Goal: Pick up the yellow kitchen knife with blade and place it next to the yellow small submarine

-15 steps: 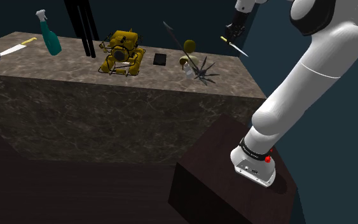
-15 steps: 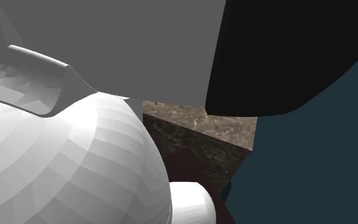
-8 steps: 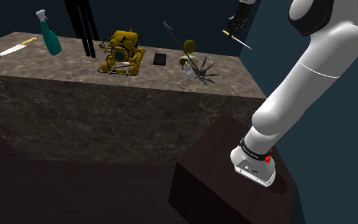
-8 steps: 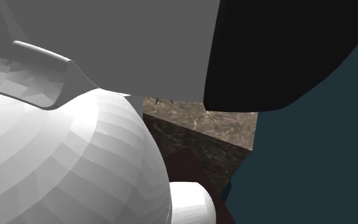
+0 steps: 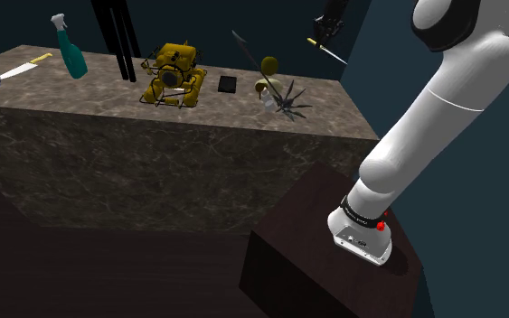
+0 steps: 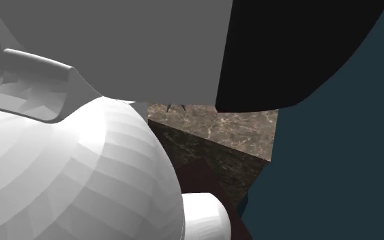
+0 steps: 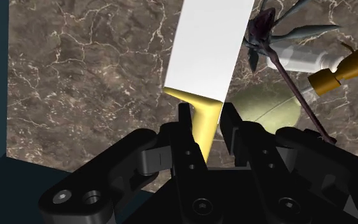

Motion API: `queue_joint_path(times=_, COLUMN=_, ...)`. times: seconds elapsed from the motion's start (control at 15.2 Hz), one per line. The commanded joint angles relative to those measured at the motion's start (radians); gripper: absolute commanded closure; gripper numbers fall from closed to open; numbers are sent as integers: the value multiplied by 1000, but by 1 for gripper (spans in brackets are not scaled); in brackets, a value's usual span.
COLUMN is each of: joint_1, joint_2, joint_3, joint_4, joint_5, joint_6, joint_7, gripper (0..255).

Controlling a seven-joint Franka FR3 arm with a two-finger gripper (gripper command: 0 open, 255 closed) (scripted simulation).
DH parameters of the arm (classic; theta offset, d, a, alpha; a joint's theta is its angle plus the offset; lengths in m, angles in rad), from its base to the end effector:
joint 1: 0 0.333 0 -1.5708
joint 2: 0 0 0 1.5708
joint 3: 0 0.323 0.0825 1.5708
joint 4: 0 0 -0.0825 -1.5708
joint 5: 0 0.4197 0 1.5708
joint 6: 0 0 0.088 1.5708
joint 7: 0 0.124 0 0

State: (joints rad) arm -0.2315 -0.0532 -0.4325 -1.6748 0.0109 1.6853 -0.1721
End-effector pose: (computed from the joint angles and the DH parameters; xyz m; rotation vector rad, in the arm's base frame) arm 0.4585 -0.3643 0.6000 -3.0387 0.7645 -0.1053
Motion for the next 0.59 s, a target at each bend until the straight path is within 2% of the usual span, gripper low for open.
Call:
queue_joint_path(times=0.0, joint_1=25, joint_2=-5, joint_3=28, joint_4=-4, joint_5=-4, joint_6=1, joint_7=54, gripper=255)
queue_joint_path(times=0.53, joint_1=112, joint_2=23, joint_3=126, joint_4=24, joint_5=-2, joint_6=2, joint_7=238, gripper=255)
